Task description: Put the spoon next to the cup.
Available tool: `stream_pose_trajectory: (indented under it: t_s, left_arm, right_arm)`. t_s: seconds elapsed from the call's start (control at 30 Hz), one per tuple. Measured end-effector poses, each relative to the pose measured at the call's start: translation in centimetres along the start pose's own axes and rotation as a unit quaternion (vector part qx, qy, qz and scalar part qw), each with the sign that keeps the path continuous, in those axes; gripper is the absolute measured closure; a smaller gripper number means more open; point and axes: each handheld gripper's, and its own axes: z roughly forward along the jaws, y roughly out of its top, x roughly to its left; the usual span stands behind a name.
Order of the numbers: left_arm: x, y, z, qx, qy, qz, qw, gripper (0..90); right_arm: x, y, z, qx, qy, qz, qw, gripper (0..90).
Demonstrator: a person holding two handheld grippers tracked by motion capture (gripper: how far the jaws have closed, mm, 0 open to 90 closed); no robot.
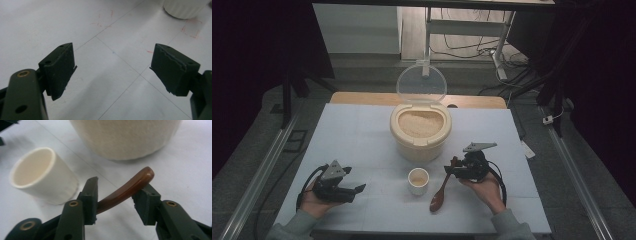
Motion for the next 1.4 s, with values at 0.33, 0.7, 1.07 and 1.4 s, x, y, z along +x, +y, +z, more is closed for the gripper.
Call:
stream_pose_trajectory:
  t_s: [0.33,0.7,1.07,1.4]
  left_arm:
    - [-0.1,0.0,0.1,0.003,-0.001,0.002,1.0,18.7]
    - [-0.1,0.0,0.2,0.005,-0.002,0.003,1.0,18.7]
    - [0.0,-0.1,-0.1,0.0,-0.001,0.0,1.0,18.8]
    - [0.1,-0.5,-0.3,-0.002,-0.002,-0.007,1.0,18.6]
  right_arm:
    - [-0.3,-0.3,1.8,0.03,-0.052,-0.002,0.9982,44.5]
    - [-0.4,-0.4,3.2,0.064,-0.09,-0.021,0.9937,37.5]
    - [-0.7,-0.9,-0.7,-0.026,-0.091,-0.029,0.9951,38.4]
    - [-1.1,-4.9,-5.6,-0.054,-0.055,-0.058,0.9953,39.8]
